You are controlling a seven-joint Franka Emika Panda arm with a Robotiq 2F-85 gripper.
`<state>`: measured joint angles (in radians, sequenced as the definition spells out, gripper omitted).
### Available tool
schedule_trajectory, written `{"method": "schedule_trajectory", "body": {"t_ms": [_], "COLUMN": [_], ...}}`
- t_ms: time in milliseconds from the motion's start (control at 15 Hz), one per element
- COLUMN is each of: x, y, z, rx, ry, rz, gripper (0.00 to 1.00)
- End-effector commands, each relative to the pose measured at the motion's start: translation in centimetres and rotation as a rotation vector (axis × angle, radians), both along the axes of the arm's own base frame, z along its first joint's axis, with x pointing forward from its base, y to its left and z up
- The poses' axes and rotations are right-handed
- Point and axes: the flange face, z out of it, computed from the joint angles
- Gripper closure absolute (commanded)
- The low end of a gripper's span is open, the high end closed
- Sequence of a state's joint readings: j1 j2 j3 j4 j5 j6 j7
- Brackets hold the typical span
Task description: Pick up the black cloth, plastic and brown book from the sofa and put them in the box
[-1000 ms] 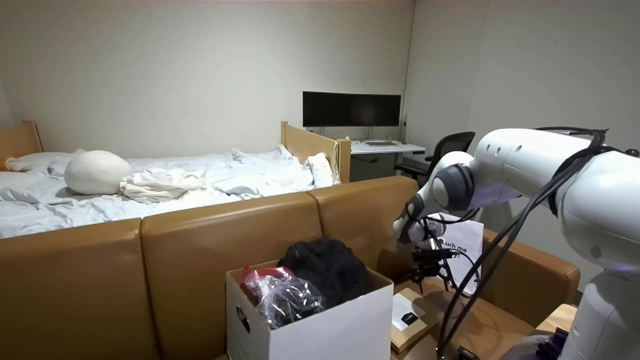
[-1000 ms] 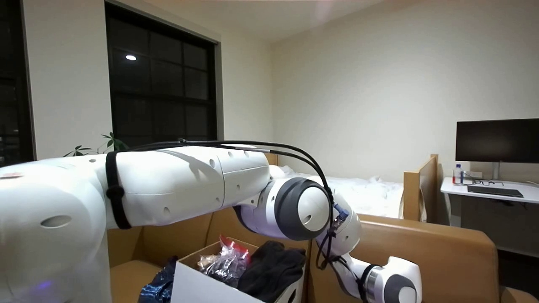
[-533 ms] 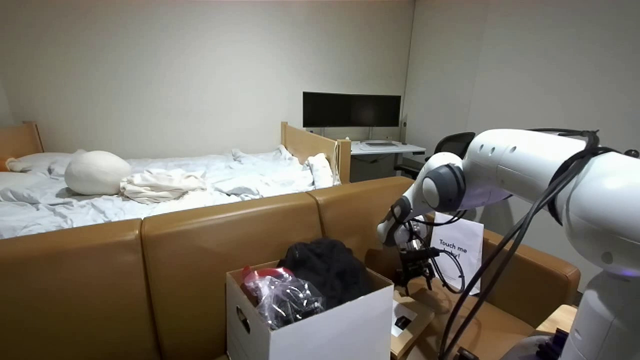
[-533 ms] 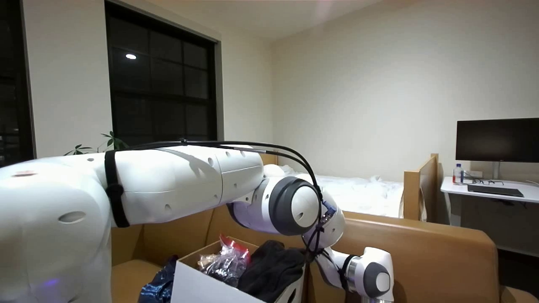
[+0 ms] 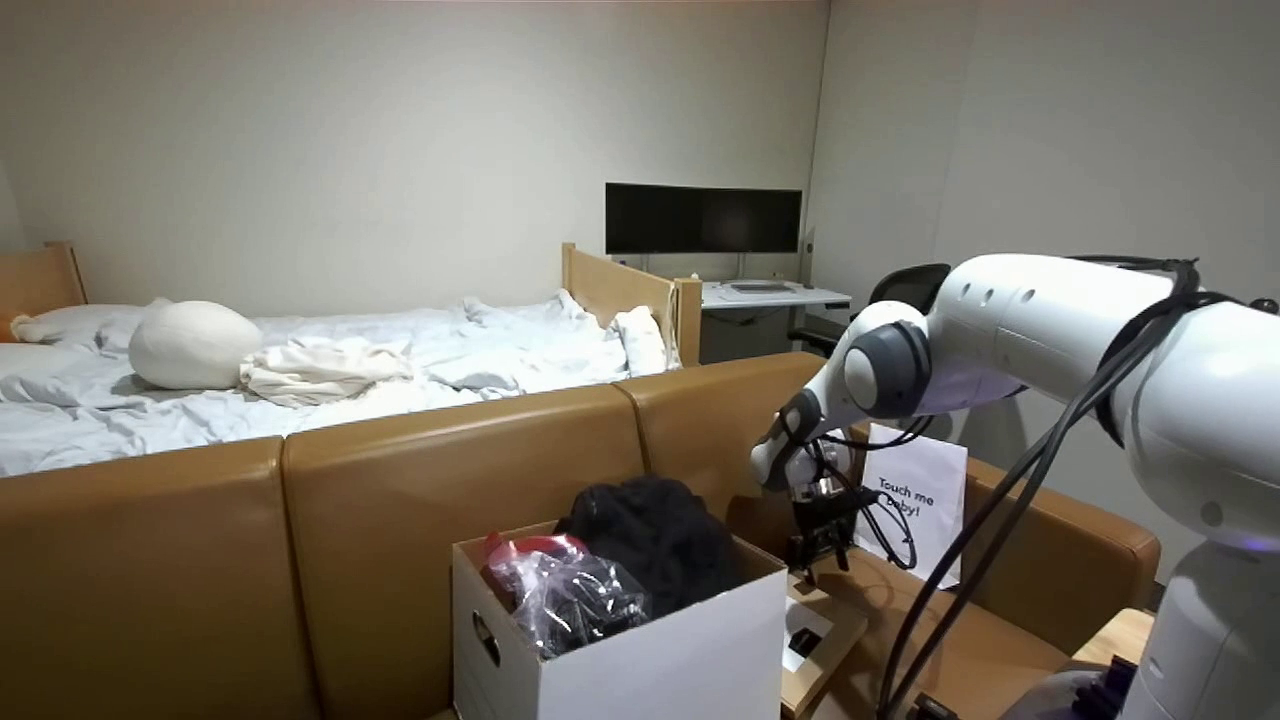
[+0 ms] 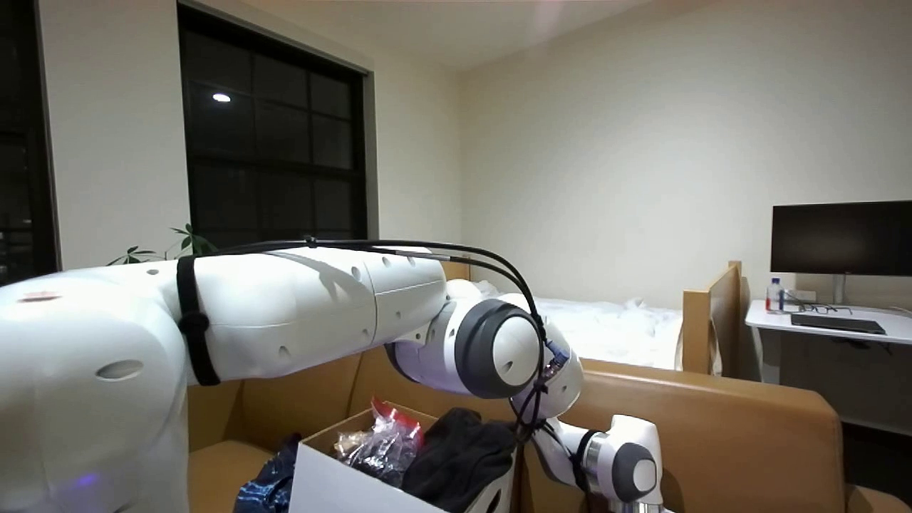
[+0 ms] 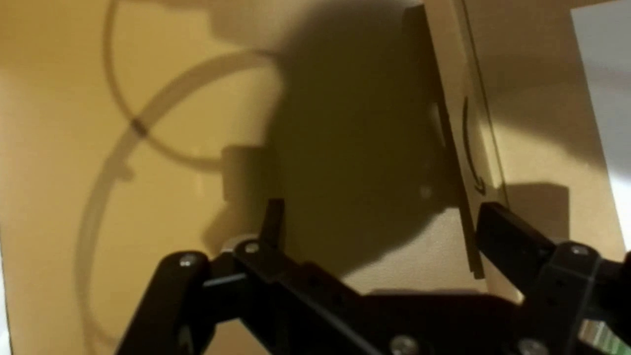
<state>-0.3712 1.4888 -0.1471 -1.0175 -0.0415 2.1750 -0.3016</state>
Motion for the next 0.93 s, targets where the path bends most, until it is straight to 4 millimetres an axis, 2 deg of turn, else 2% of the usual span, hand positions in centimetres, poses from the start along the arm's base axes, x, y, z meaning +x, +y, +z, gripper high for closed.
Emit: {"method": "schedule_trajectory", "body": {"t_ms": [0, 333, 867], "x": [-0.8, -2.2, -4.2], "y": [1.2, 0.4, 3.5], "z": [0.3, 2.0, 5.5], "rx": [0.115, 0.206, 0.308], "ry": [-0.036, -0.128, -0.287], "rz": [0.155, 0.371, 0.742], "gripper": [0.0, 0.0, 0.0]}}
